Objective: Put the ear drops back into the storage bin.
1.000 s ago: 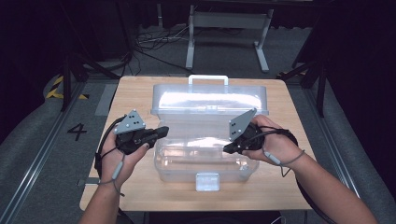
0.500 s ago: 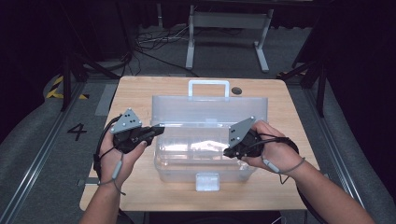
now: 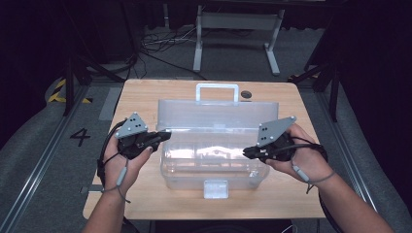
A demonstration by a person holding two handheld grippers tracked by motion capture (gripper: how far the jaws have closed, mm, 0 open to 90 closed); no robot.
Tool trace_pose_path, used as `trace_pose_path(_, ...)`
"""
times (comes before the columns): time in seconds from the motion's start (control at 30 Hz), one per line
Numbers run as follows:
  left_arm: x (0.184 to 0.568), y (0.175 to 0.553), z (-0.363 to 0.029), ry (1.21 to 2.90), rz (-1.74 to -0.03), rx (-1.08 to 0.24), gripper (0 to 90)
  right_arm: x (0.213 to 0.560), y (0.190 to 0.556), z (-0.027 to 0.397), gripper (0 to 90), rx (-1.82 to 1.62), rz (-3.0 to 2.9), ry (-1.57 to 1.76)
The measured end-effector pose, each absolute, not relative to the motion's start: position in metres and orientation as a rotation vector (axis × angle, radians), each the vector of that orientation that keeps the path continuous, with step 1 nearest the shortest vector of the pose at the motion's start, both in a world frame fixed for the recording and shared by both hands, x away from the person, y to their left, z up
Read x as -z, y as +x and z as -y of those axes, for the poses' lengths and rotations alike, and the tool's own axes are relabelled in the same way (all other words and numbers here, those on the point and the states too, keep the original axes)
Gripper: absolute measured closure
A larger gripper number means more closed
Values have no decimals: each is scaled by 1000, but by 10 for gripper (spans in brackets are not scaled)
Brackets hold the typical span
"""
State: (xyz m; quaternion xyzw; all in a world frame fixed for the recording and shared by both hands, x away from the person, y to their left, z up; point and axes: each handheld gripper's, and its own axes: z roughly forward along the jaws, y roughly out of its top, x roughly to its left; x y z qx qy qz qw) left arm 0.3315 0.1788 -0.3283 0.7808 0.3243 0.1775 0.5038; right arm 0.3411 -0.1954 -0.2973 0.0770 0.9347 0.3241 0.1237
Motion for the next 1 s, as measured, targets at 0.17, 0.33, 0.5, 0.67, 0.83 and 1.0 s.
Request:
trace_pose_path(0.17,328,332,-178,1888,-783,-427,897,296,341,211,900,-1041,-2692,281)
trace_pose_path(0.33,328,333,-177,1902,-782,-423,897,300,341,241,900,-1200,-2617,414)
trace_pose_path(0.5,328,333,-175,1916,-791,-409,897,310,338,269,900,-1319,-2522,550)
trace_pose_path(0.67,328,333,-173,1929,-810,-406,896,320,339,291,900,-1466,-2409,651)
trace_pose_path(0.83,329,332,-173,1938,-812,-404,896,335,344,300,900,-1581,-2339,730)
trace_pose_path(1.0,331,330,-173,1944,-813,-396,893,337,347,303,900,-1600,-2315,771)
